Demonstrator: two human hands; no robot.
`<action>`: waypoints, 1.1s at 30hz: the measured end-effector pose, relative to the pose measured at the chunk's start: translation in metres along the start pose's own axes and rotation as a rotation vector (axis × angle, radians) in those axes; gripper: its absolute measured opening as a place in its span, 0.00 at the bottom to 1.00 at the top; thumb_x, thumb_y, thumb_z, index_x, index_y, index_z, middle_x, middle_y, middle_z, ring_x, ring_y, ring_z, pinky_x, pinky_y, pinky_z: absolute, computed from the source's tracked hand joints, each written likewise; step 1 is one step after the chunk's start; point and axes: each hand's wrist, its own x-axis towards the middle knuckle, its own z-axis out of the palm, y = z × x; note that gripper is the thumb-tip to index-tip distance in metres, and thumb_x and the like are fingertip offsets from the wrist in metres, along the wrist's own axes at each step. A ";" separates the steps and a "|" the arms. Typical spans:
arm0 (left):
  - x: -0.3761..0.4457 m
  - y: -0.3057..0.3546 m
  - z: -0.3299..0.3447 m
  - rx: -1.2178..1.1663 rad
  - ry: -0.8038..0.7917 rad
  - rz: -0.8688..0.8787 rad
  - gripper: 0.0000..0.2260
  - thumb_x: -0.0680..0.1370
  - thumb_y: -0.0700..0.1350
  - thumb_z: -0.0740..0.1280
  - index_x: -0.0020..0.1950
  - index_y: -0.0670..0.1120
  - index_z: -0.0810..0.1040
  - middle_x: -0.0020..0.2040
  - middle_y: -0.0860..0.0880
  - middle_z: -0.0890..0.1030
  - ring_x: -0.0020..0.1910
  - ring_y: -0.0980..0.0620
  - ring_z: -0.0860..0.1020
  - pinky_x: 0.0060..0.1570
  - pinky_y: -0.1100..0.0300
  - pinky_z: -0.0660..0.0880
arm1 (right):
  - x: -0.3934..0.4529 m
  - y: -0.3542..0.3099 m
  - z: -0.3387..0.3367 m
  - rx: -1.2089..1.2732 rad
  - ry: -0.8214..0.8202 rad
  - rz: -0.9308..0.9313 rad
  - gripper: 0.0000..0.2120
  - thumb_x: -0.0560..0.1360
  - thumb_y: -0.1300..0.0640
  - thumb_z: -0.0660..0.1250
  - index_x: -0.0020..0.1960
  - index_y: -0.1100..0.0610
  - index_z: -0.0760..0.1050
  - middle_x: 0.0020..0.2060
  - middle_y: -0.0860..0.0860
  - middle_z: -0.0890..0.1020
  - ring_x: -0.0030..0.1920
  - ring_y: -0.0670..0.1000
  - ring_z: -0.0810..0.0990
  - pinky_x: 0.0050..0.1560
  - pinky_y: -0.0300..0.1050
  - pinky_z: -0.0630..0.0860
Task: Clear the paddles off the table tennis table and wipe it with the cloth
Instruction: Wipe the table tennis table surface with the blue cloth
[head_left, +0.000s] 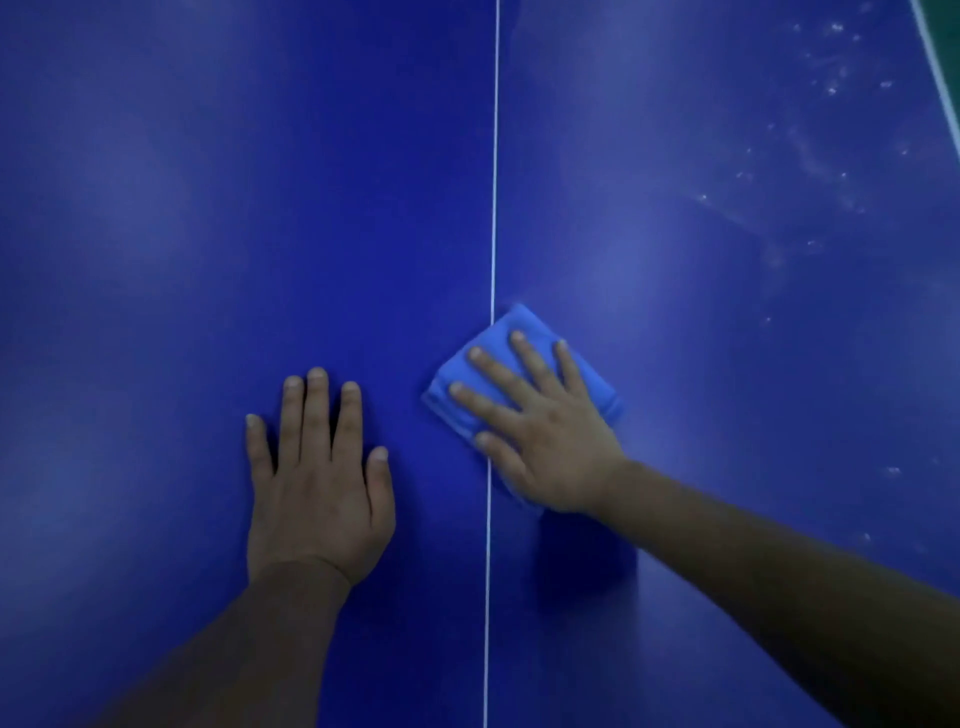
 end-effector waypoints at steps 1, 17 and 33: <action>0.001 0.000 0.000 -0.003 0.005 -0.001 0.29 0.82 0.55 0.46 0.81 0.43 0.56 0.82 0.42 0.53 0.81 0.44 0.47 0.77 0.37 0.45 | 0.002 0.026 -0.005 -0.012 0.008 0.043 0.25 0.82 0.43 0.52 0.79 0.44 0.62 0.78 0.52 0.64 0.77 0.65 0.60 0.73 0.73 0.54; -0.001 -0.002 0.005 0.004 0.044 0.008 0.29 0.82 0.54 0.47 0.80 0.42 0.56 0.81 0.41 0.54 0.81 0.44 0.47 0.77 0.38 0.44 | 0.022 0.078 -0.007 -0.019 0.061 0.263 0.26 0.81 0.42 0.51 0.78 0.44 0.63 0.78 0.51 0.64 0.78 0.63 0.58 0.73 0.73 0.54; 0.000 0.001 0.003 0.007 0.036 -0.003 0.28 0.81 0.54 0.48 0.79 0.43 0.55 0.81 0.41 0.56 0.81 0.43 0.50 0.75 0.34 0.51 | 0.091 0.104 -0.028 0.013 0.011 0.575 0.26 0.83 0.43 0.49 0.81 0.41 0.52 0.81 0.48 0.54 0.80 0.62 0.48 0.75 0.71 0.49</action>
